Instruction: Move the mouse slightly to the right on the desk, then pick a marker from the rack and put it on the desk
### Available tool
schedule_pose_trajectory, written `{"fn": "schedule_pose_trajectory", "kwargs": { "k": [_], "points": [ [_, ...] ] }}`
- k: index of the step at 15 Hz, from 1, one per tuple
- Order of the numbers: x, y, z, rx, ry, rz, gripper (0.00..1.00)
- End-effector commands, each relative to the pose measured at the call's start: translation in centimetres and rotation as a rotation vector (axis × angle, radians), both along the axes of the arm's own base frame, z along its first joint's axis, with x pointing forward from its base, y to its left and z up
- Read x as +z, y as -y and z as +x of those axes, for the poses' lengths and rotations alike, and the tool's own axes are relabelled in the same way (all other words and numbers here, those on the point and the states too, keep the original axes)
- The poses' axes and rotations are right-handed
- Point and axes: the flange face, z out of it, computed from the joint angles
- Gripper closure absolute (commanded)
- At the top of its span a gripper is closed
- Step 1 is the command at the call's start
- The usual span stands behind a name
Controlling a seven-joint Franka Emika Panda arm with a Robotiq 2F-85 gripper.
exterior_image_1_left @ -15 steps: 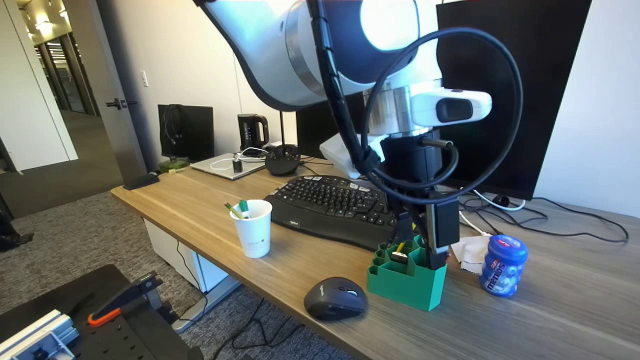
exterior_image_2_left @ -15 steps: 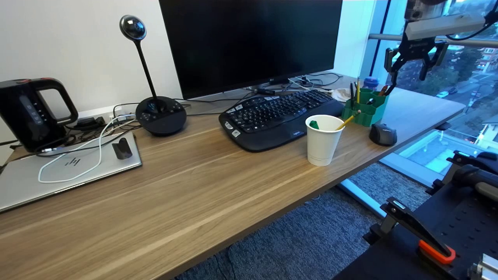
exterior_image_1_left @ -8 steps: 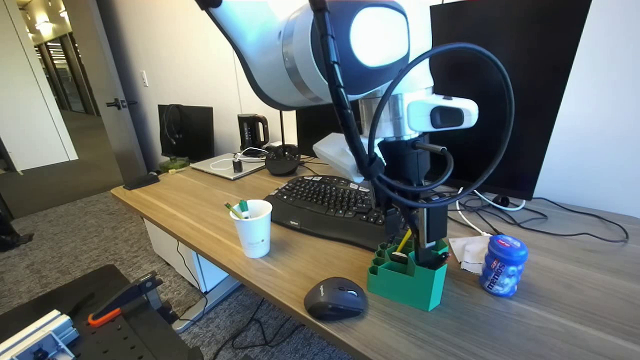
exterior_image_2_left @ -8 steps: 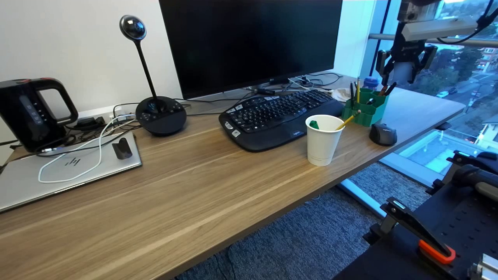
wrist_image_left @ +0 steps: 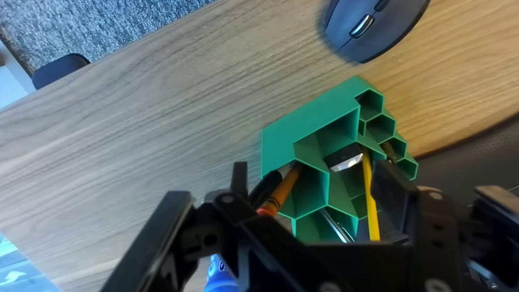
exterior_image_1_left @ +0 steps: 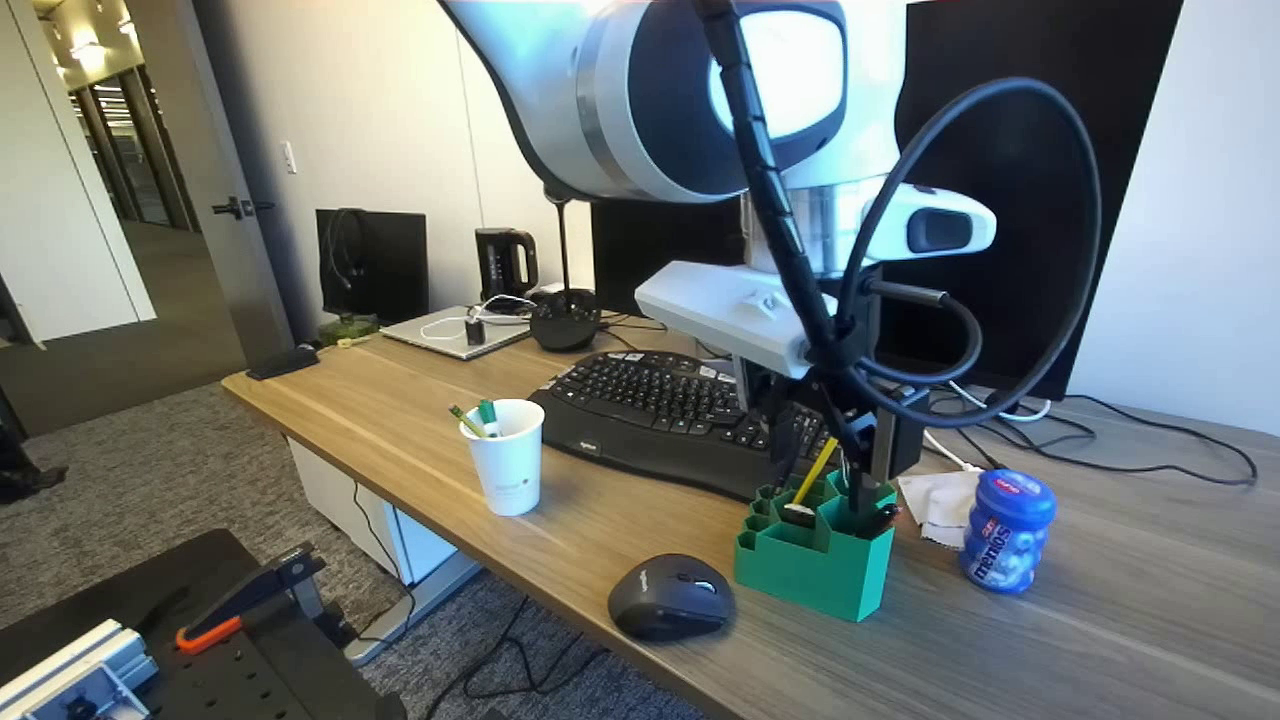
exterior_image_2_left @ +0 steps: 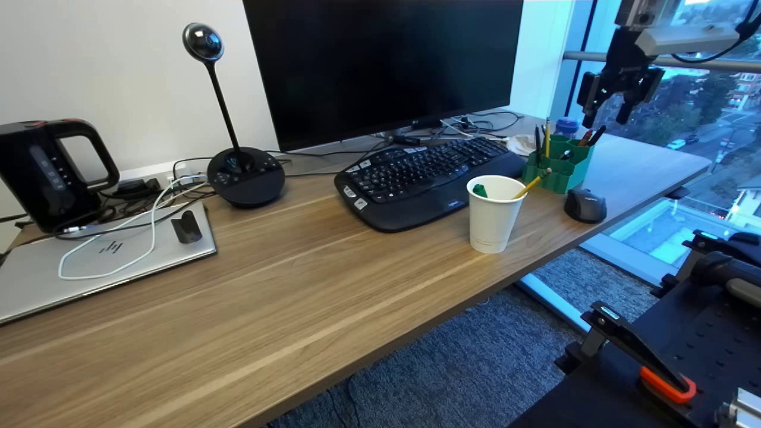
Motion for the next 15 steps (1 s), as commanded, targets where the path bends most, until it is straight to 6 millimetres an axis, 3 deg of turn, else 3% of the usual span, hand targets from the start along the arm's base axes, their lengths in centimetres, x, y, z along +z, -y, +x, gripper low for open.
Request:
{"fn": "schedule_pose_trajectory", "kwargs": {
  "k": [1,6,15],
  "points": [
    [1.1,0.8,0.2,0.039,0.029,0.006,0.47],
    [0.8,1.8,0.5,0.034,0.042,-0.01,0.47],
    [-2.3,3.1,0.8,0.013,-0.005,-0.016,0.47]
  ]
}}
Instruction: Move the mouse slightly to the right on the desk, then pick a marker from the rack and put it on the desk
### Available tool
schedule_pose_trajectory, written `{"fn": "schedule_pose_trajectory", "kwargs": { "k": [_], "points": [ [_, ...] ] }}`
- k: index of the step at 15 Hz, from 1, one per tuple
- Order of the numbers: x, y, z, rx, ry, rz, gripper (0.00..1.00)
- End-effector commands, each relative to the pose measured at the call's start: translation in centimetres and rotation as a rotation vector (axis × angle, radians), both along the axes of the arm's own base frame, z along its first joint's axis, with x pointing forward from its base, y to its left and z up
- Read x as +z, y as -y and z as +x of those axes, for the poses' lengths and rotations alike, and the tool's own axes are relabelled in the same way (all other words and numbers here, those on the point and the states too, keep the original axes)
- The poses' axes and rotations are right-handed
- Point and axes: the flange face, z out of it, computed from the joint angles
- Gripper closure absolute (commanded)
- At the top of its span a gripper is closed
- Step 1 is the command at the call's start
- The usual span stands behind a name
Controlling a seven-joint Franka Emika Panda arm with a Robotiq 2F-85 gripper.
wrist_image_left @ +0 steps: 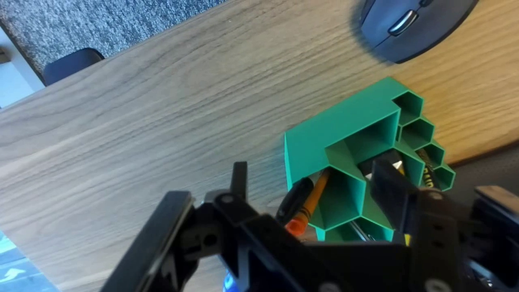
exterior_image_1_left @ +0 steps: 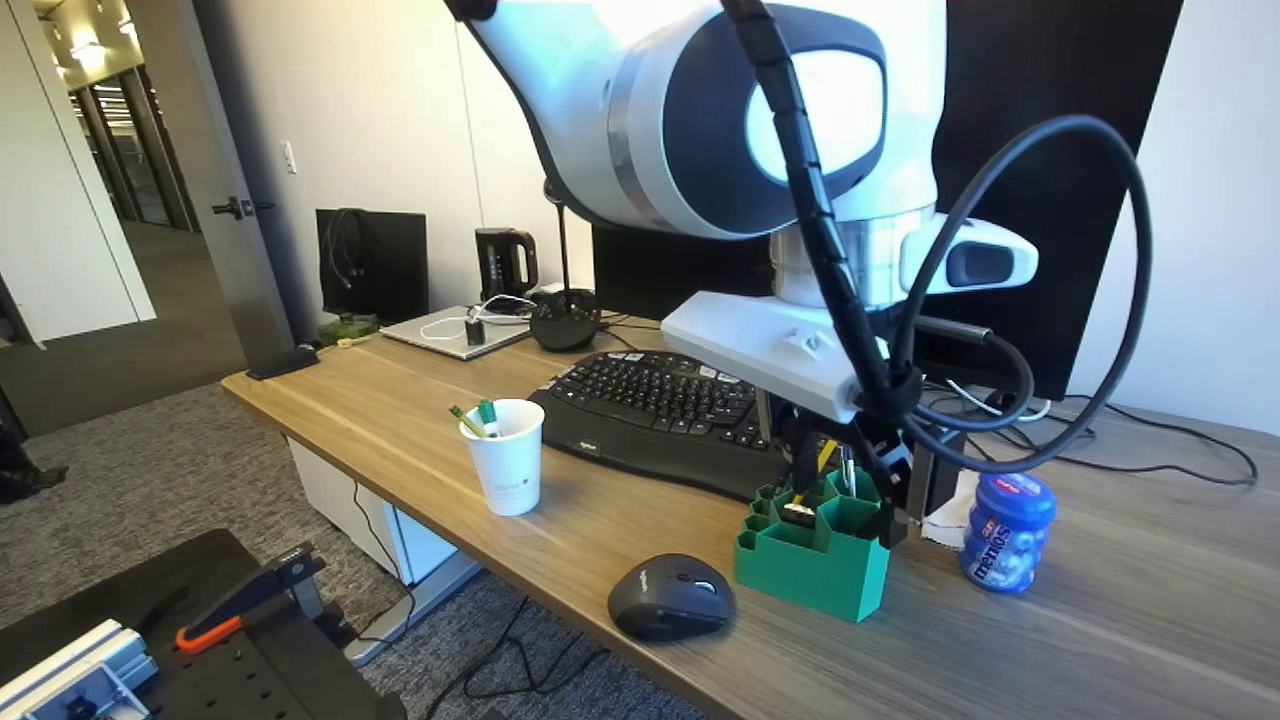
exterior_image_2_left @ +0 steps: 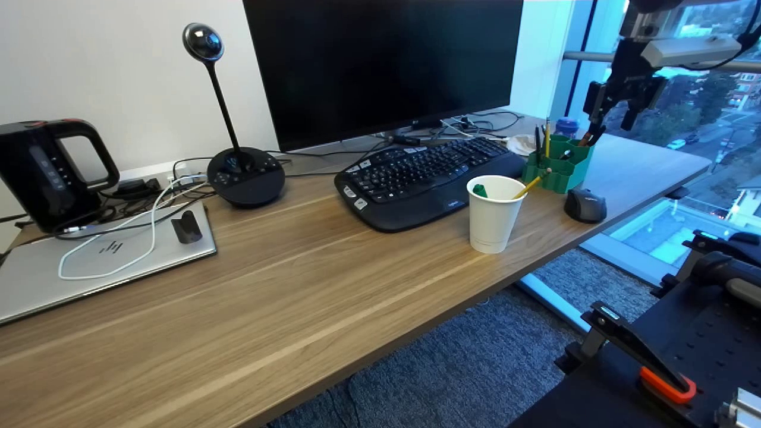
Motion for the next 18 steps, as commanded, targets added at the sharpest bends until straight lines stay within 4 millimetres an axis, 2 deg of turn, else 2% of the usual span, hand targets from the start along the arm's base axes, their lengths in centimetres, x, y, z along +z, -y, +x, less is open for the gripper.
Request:
{"fn": "schedule_pose_trajectory", "kwargs": {
  "k": [1,7,9,14,18],
  "points": [
    [-0.6,1.3,1.0,-0.004,0.009,-0.006,0.47],
    [-0.3,2.3,1.9,-0.017,0.028,-0.012,0.47],
    [-0.4,2.0,2.0,-0.011,0.028,-0.016,0.47],
    [-2.3,0.6,1.5,0.015,-0.005,-0.018,0.47],
    [-2.6,0.3,1.7,0.015,-0.008,-0.009,0.47]
  ]
}}
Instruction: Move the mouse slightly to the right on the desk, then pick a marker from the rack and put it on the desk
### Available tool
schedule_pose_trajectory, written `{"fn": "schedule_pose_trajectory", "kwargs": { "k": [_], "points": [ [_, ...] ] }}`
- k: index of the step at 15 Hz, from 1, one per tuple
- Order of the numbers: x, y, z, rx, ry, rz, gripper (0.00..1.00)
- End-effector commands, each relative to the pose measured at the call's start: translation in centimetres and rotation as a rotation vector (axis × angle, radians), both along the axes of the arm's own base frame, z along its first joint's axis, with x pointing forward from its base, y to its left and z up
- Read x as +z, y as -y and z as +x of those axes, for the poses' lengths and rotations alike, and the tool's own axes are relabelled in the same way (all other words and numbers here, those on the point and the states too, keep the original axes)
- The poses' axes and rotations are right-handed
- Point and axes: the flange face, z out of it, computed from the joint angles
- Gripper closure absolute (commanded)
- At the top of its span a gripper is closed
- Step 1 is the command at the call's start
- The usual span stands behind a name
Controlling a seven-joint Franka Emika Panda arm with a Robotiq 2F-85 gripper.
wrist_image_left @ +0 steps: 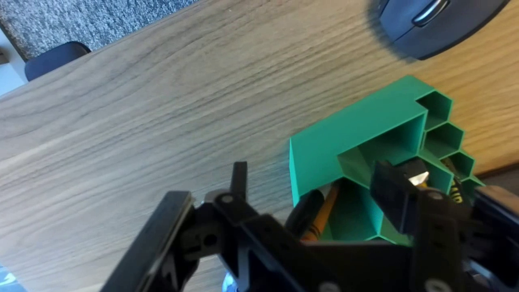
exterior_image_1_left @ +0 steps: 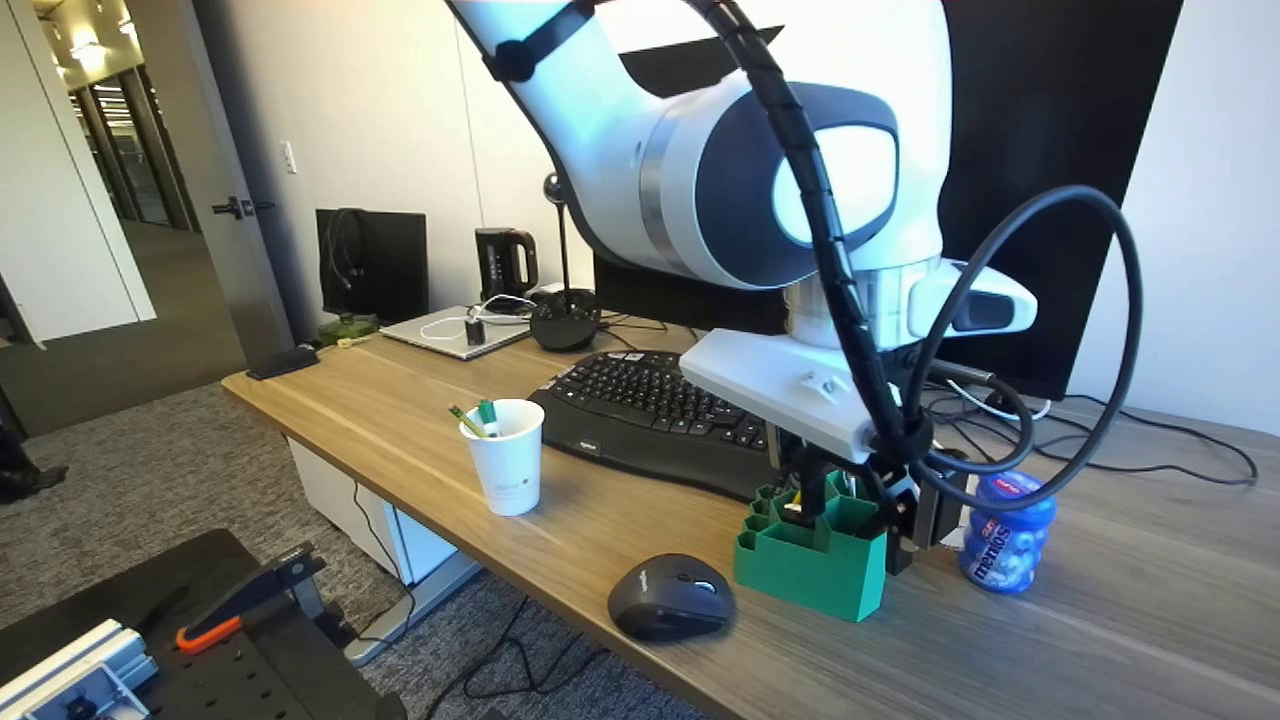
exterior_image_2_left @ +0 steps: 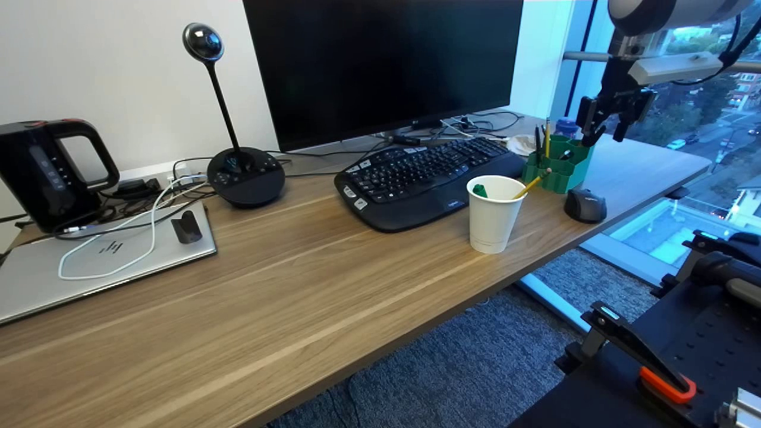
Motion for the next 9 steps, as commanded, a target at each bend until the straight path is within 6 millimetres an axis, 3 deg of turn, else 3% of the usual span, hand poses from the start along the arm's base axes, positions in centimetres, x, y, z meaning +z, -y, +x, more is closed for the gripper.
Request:
{"fn": "schedule_pose_trajectory", "kwargs": {
  "k": [1,9],
  "points": [
    [0.26,0.02,0.41,0.006,0.016,-0.002,0.47],
    [1.1,-0.03,0.67,0.006,0.027,0.005,0.47]
  ]
}}
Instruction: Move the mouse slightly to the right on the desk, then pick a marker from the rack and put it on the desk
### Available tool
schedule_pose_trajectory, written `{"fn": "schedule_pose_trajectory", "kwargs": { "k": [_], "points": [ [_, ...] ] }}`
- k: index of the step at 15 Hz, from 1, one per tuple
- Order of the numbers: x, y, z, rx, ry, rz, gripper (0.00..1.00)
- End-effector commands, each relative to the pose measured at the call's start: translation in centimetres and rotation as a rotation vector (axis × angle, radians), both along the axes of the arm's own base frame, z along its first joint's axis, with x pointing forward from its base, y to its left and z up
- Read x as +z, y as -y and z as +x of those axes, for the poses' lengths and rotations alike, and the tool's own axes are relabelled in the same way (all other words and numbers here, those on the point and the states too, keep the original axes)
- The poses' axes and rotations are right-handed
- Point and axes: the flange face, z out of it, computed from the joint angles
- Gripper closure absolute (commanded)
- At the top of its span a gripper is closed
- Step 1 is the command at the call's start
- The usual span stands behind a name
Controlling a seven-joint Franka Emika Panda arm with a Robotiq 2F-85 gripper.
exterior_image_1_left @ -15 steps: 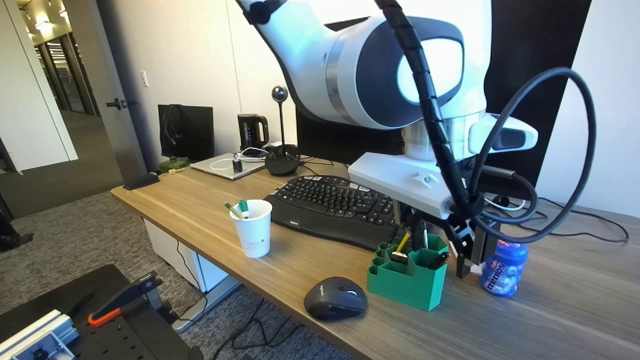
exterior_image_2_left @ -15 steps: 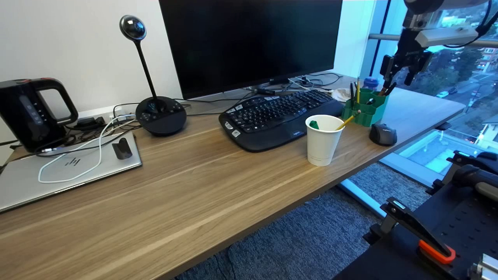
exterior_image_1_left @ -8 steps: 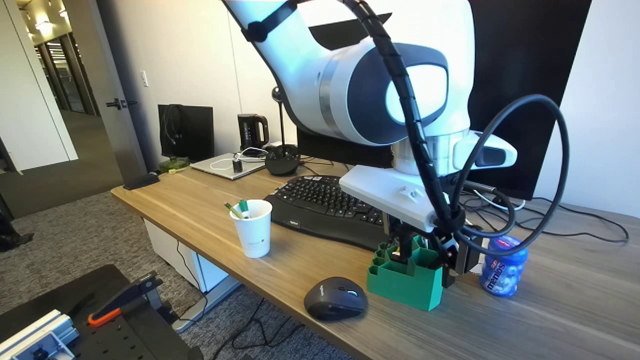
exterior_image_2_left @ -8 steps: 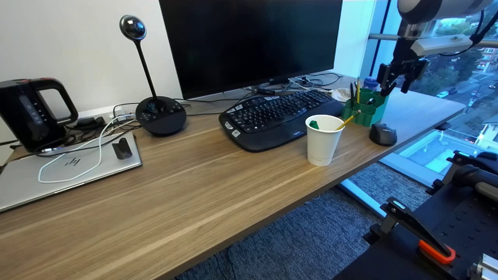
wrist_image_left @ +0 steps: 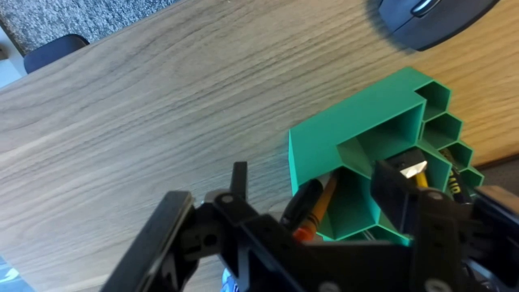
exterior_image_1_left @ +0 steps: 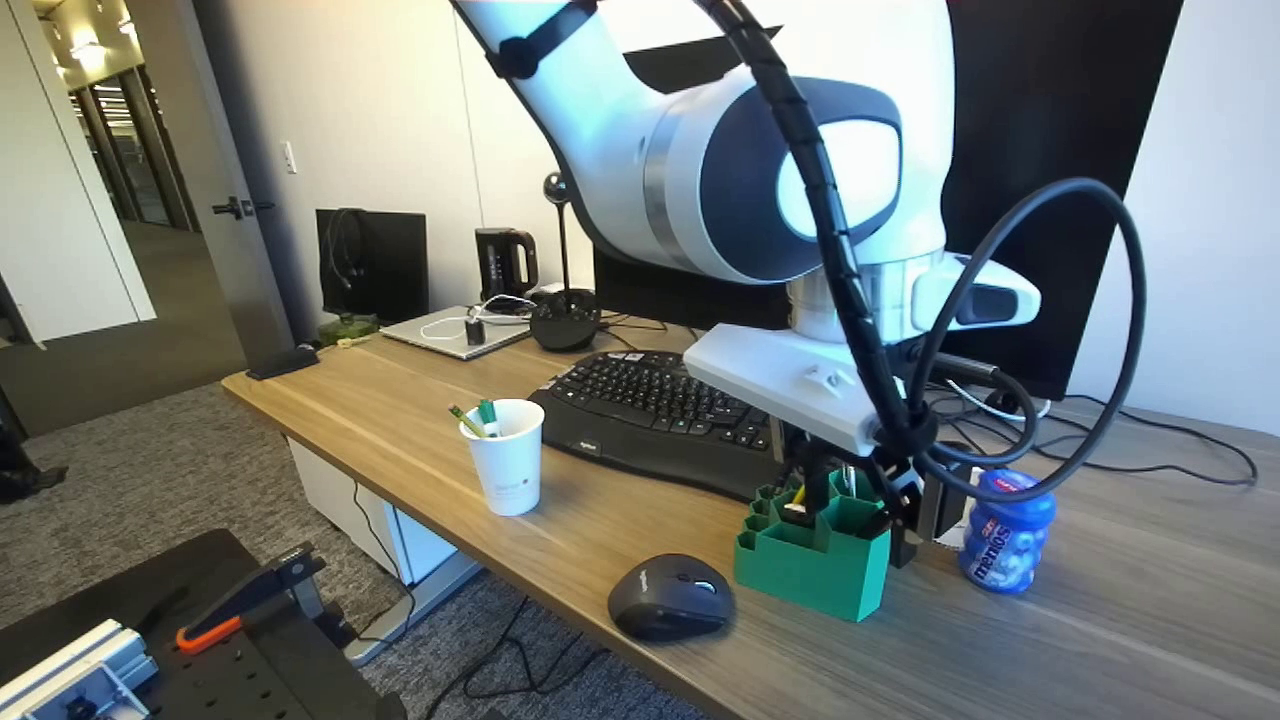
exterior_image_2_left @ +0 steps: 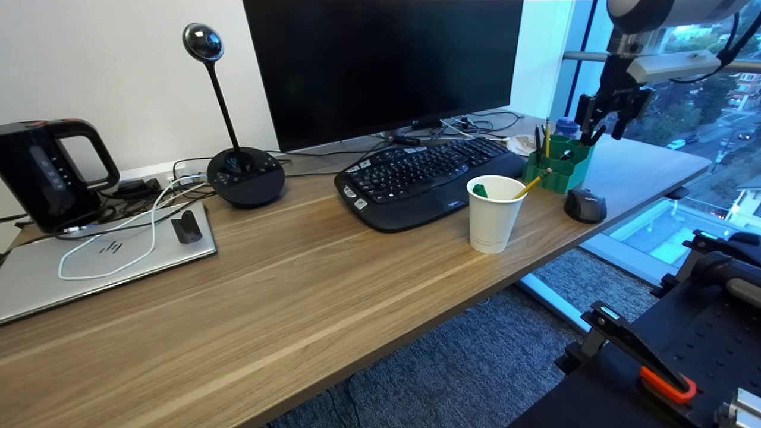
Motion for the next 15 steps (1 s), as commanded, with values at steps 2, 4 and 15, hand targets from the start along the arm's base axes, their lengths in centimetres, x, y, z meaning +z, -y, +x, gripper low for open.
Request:
{"fn": "schedule_pose_trajectory", "kwargs": {
  "k": [2,4,15],
  "points": [
    [0.9,-0.1,0.4,0.007,0.023,0.008,0.47],
    [1.2,0.0,0.6,0.008,0.031,0.005,0.47],
    [1.8,1.3,0.9,-0.087,0.041,-0.052,0.47]
  ]
}}
